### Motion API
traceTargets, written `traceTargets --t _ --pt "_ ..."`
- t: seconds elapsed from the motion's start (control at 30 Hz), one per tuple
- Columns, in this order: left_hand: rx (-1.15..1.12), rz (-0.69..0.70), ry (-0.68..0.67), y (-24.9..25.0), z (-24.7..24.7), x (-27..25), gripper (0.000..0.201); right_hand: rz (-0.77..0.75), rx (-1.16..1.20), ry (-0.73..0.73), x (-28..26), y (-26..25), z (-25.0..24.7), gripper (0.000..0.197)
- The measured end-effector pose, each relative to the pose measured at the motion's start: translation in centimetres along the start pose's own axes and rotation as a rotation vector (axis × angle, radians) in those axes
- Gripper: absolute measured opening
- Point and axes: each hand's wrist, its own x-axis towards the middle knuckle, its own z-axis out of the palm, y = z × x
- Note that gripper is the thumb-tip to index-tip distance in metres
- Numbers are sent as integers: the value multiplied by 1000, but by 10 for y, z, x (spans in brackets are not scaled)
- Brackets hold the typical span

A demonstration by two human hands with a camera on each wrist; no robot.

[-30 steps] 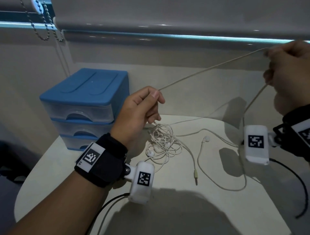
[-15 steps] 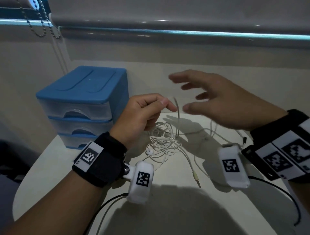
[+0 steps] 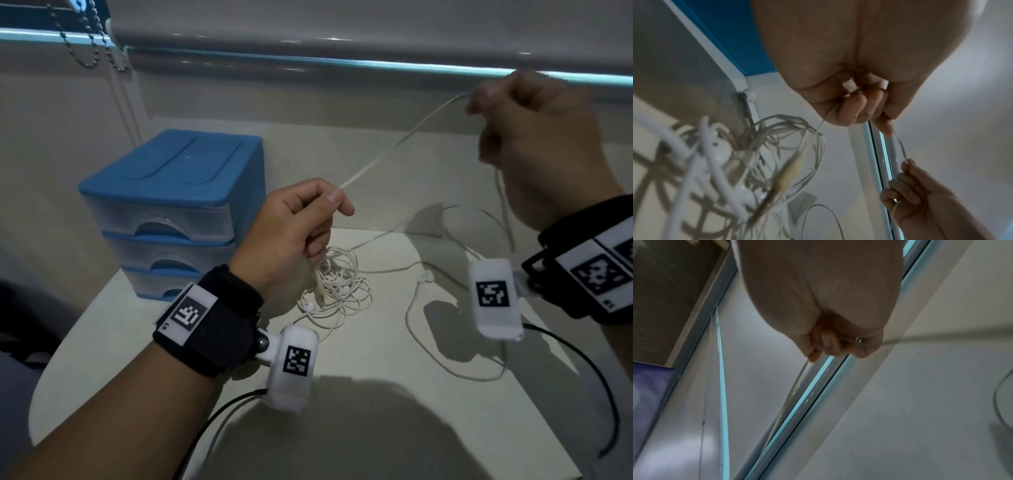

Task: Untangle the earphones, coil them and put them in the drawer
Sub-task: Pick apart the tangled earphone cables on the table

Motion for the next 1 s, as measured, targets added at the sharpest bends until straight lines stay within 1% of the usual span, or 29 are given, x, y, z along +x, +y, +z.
traceTargets --t 0.07,0.13,0.2,0.23,0.3,0.4,0.43,0.5,0.53,0.6,0.63,0.7,0.77,0.83,0.93,0.97,1.0 --pt "-28 -11 3 -1 -1 0 26 27 74 140 9 3 -8 28" --pt "5 29 -2 -2 -4 2 27 86 154 228 14 7 -13 29" --pt "141 114 5 -3 -6 3 25 153 193 235 14 12 -15 28" --pt "184 152 17 -2 -6 4 24 186 208 199 11 13 -14 27" --pt "165 186 55 -2 -8 5 24 243 194 54 3 14 -10 25" --pt "66 212 49 -2 -12 7 20 265 112 -246 -17 12 2 20" --pt "42 216 35 -2 -12 7 18 254 108 -343 -24 10 7 20" --pt "24 217 27 -4 -13 9 16 210 59 -516 -37 6 15 31" --pt "23 215 12 -5 -12 9 15 177 14 -593 -43 4 20 31" --pt "42 209 -20 -8 -11 9 14 116 -42 -705 -51 1 30 21" --pt "66 205 -21 -8 -10 8 14 99 -59 -724 -53 1 34 18" --pt "114 191 -3 -8 -10 9 13 76 -107 -708 -53 1 39 15" --pt "150 172 24 -8 -11 9 18 81 -139 -700 -52 2 40 18" --pt "208 148 34 -6 -9 7 17 92 -173 -681 -49 4 36 21" --pt "250 47 26 -3 -6 5 12 56 -344 -577 -38 10 27 23" --pt "256 -7 10 -3 -6 3 12 54 -425 -563 -34 14 24 22" --pt "303 -48 -16 -4 -6 2 12 61 -506 -579 -31 18 21 22"
